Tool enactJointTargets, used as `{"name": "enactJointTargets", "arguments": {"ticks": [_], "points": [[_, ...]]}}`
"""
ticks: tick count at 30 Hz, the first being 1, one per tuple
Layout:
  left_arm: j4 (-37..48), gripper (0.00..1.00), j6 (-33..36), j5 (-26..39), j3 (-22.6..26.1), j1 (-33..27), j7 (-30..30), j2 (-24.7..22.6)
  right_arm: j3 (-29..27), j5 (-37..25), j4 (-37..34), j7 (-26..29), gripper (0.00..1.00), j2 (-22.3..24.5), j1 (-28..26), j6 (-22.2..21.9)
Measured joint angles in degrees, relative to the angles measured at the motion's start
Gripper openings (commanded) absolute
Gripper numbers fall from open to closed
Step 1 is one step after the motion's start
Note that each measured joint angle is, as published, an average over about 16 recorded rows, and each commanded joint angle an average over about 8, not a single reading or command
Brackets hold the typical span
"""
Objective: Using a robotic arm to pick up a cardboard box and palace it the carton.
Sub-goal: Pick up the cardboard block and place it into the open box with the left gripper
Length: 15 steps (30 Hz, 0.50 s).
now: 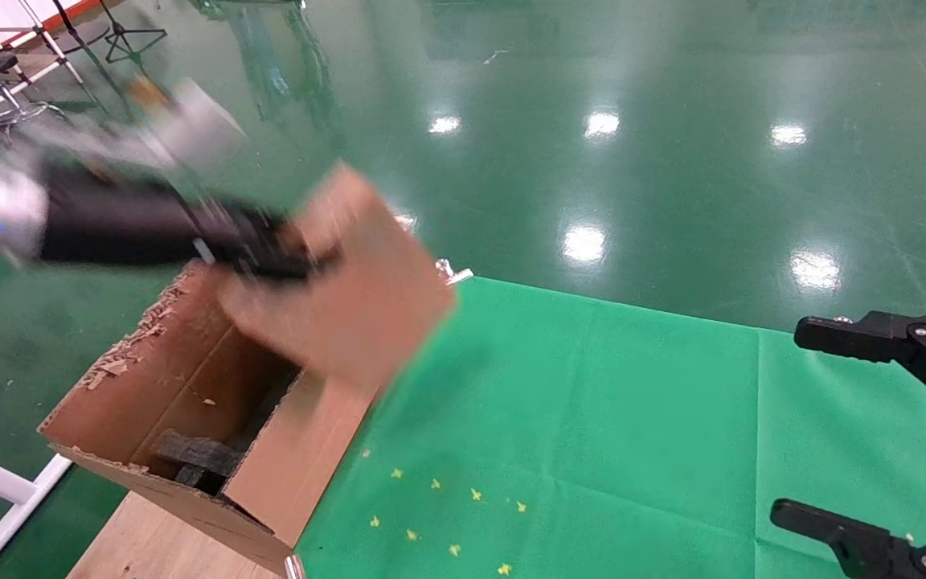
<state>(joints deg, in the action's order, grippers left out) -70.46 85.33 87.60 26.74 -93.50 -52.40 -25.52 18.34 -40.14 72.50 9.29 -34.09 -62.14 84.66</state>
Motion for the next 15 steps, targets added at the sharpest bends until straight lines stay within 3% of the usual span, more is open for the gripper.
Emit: {"name": "enactJointTargets", "arguments": {"ticks": [7,15], "points": [[6.3,0.00,1.1,1.8,-1.8,-5.2,7.6,3.5,0.0,0.0,0.0,0.0,1.00,0.0,0.0,0.0],[17.0,0.00,0.6,8.1,-0.1,-7.0,17.2,5.1,0.0,0.0,0.0,0.0,1.00,0.0,0.0,0.0]]}}
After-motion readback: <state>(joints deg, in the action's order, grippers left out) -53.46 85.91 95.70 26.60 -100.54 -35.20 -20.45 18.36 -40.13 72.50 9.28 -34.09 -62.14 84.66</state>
